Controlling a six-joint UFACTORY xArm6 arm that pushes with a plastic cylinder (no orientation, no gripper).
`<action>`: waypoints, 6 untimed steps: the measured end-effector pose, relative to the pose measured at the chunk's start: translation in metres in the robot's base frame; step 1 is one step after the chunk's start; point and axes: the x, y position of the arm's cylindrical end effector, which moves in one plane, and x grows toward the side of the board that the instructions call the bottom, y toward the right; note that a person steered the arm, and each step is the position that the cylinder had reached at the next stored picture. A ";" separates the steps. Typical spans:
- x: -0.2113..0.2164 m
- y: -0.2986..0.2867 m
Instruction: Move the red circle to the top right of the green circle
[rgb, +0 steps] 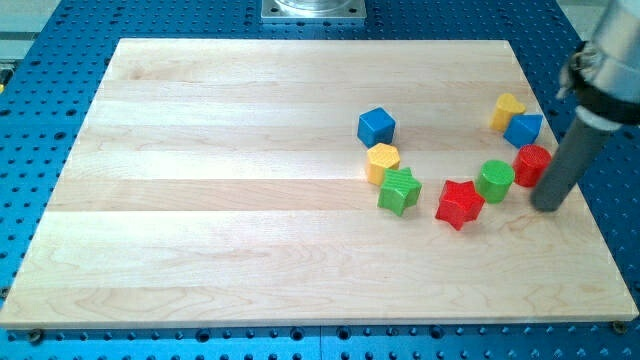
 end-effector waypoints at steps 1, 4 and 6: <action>-0.014 -0.004; -0.030 0.029; -0.058 -0.003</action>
